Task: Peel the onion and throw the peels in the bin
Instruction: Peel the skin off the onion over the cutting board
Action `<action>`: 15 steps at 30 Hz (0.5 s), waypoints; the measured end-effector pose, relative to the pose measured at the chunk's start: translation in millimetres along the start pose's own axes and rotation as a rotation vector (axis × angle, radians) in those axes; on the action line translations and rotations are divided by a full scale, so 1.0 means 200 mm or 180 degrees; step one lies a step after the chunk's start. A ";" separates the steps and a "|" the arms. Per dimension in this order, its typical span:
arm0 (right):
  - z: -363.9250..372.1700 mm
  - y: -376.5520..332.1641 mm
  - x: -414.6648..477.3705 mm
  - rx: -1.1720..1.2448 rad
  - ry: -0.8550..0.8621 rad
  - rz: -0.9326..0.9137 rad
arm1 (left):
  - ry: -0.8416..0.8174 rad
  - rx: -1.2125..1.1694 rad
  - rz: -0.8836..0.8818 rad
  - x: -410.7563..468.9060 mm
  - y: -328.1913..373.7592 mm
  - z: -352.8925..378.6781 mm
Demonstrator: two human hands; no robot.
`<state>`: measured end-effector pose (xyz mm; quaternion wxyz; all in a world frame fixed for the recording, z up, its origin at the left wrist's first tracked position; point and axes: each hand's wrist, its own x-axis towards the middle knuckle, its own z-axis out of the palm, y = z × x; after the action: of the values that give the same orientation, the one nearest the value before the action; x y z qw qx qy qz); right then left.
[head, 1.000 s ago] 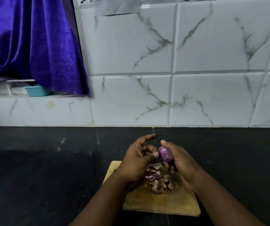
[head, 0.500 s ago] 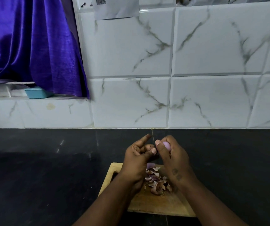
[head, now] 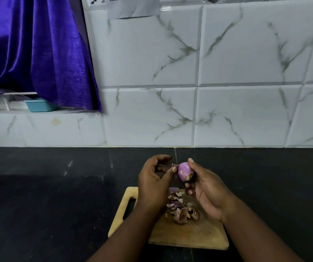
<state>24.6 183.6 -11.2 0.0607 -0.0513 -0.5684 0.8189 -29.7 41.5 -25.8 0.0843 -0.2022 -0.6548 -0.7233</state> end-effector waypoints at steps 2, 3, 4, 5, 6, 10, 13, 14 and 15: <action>-0.01 0.01 0.02 -0.0031 0.0074 0.0007 | 0.0126 0.0377 0.0153 0.00 -0.01 0.00; -0.01 0.01 0.02 -0.0044 0.0083 -0.0024 | 0.0146 0.0545 0.0185 0.00 -0.01 0.00; -0.01 0.01 0.02 -0.0003 0.0100 -0.0059 | 0.0124 0.0637 0.0207 0.00 -0.02 0.00; -0.02 0.01 0.03 0.0031 0.0128 -0.0088 | 0.0054 0.0661 0.0225 0.00 -0.02 0.00; -0.02 0.02 0.03 0.0074 0.0131 -0.0109 | -0.0044 0.0684 0.0252 -0.01 -0.02 0.00; -0.03 0.03 0.05 0.0054 0.0095 -0.0199 | -0.0065 0.0964 0.0439 -0.01 -0.02 0.00; -0.02 0.03 0.05 -0.0016 0.0063 -0.0229 | -0.0025 0.0938 0.0351 -0.01 -0.04 0.00; -0.02 0.03 0.04 -0.0026 0.0052 -0.0233 | -0.0021 0.0909 0.0324 -0.01 -0.04 0.00; -0.02 0.03 0.04 -0.0040 0.0060 -0.0238 | -0.0014 0.0904 0.0320 -0.01 -0.04 0.00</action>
<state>16.2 186.5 -18.8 0.0963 -0.0381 -0.5745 0.8119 -30.7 42.6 -33.4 0.1467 -0.2224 -0.7398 -0.6178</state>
